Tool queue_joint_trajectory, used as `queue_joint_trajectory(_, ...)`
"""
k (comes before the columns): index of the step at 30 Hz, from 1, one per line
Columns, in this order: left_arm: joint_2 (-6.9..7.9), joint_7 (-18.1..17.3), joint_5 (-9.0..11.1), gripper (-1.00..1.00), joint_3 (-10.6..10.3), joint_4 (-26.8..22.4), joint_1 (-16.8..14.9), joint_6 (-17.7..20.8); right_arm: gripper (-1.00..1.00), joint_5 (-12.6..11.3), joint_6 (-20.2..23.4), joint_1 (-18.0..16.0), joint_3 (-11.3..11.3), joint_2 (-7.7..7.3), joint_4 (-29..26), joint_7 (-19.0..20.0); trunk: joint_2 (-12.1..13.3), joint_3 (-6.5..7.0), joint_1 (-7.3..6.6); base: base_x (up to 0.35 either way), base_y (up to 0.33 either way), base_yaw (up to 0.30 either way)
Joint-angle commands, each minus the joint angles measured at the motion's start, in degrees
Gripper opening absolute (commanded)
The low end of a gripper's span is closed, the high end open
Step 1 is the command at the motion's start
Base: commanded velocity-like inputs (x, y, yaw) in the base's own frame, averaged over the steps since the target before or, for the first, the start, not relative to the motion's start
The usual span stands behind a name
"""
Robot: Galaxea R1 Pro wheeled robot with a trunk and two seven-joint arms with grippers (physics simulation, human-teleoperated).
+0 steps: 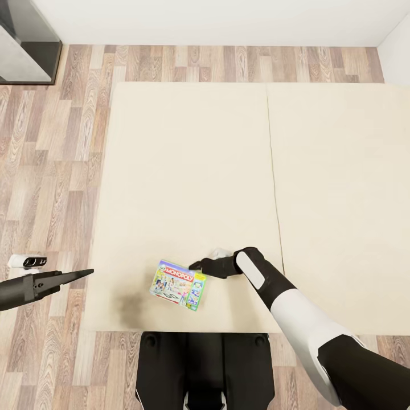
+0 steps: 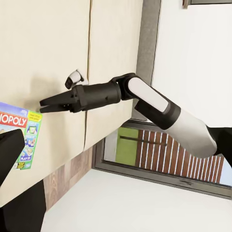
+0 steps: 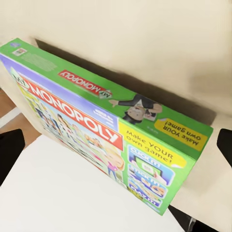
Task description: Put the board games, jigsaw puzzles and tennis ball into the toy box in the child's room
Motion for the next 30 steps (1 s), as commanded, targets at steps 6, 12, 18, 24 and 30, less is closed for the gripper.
queue_joint_trajectory(6,0.02,-0.22,-0.04,1.0,-0.02,-0.01,0.0,0.61,1.0,0.34,0.19,-0.03,-0.07,0.01,-0.23,0.51,-0.09,-0.06,0.03,0.0,0.0,0.0)
queue_joint_trajectory(12,0.02,-0.22,-0.04,1.0,-0.05,-0.01,0.01,0.61,1.0,0.22,0.22,-0.03,-0.17,0.01,-0.22,0.58,-0.09,-0.06,0.03,0.0,0.0,0.0)
queue_joint_trajectory(18,0.02,-0.22,-0.04,1.0,-0.05,-0.01,-0.01,0.61,1.0,0.14,0.22,0.02,-0.24,0.01,-0.13,1.2,-0.09,-0.06,0.03,0.0,0.0,0.0)
queue_joint_trajectory(24,0.02,-0.22,-0.04,1.0,-0.02,-0.01,-0.01,0.61,1.0,0.12,0.23,0.05,-0.26,-0.07,0.09,2.87,-0.09,-0.06,0.03,0.0,0.0,0.0)
queue_joint_trajectory(30,0.02,-0.29,-0.04,1.0,-0.02,-0.01,-0.01,0.61,1.0,0.14,0.35,0.09,-0.17,-0.17,0.22,3.43,-0.09,-0.06,0.03,0.0,0.0,0.0)
